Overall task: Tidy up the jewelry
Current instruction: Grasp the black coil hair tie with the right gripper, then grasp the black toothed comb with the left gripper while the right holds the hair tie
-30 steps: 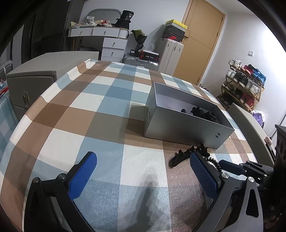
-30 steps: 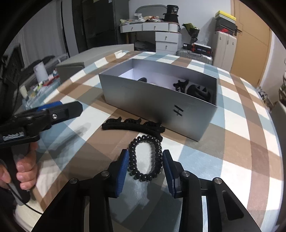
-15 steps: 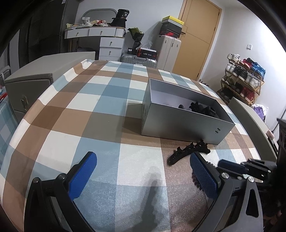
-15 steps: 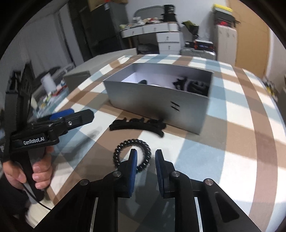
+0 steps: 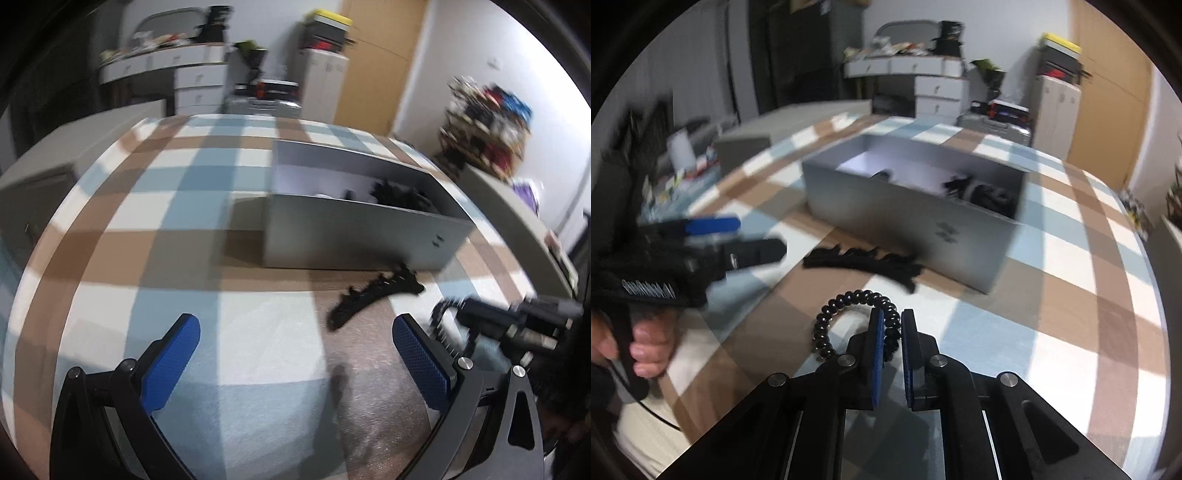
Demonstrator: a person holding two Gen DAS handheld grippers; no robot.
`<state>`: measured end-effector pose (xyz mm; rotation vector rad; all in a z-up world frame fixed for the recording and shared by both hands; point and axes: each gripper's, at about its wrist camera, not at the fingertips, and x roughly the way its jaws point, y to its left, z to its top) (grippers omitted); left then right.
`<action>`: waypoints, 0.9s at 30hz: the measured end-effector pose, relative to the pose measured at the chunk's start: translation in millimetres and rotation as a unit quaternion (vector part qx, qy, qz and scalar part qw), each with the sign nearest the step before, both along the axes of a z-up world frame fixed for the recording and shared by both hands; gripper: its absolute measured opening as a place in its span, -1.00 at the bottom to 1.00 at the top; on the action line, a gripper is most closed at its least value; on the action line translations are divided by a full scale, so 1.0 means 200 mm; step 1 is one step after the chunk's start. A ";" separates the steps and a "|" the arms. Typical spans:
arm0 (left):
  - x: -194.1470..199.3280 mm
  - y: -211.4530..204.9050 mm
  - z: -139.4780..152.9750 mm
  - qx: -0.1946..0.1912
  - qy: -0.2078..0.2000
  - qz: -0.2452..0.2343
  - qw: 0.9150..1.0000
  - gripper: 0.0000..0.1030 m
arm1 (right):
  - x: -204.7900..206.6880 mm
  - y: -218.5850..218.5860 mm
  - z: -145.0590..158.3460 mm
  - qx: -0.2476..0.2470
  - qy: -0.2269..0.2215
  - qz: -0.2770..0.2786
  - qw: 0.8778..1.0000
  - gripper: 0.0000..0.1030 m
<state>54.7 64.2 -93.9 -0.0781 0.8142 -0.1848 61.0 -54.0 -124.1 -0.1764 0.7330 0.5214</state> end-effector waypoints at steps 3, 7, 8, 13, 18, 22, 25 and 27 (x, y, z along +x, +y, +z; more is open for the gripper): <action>0.03 -0.08 0.00 0.037 -0.002 -0.041 0.998 0.97 | 0.00 -0.11 0.04 0.034 -0.001 -0.020 0.999 -0.84; 0.10 -0.18 -0.03 0.092 0.005 -0.079 0.993 0.97 | -0.02 -0.21 0.08 0.066 -0.006 -0.030 0.997 -0.84; 0.12 -0.20 -0.03 0.109 0.007 -0.086 0.990 0.97 | -0.03 -0.22 0.08 0.072 -0.008 -0.031 0.997 -0.84; 0.22 -0.24 -0.05 0.102 0.038 -0.132 0.985 0.97 | -0.06 -0.28 0.10 0.085 -0.021 -0.031 0.996 -0.83; 0.26 -0.28 -0.05 0.095 0.064 -0.156 0.981 0.50 | -0.06 -0.32 0.09 0.101 -0.020 -0.033 0.994 -0.83; 0.23 -0.29 -0.04 0.093 0.058 -0.168 0.980 -0.22 | -0.07 -0.34 0.09 0.122 -0.018 -0.031 0.992 -0.83; 0.18 -0.33 -0.03 0.102 0.054 -0.175 0.978 -0.56 | -0.07 -0.35 0.08 0.131 -0.019 -0.027 0.991 -0.83; 0.16 -0.35 -0.03 0.105 0.054 -0.182 0.976 -0.76 | -0.07 -0.34 0.07 0.131 -0.017 -0.022 0.991 -0.83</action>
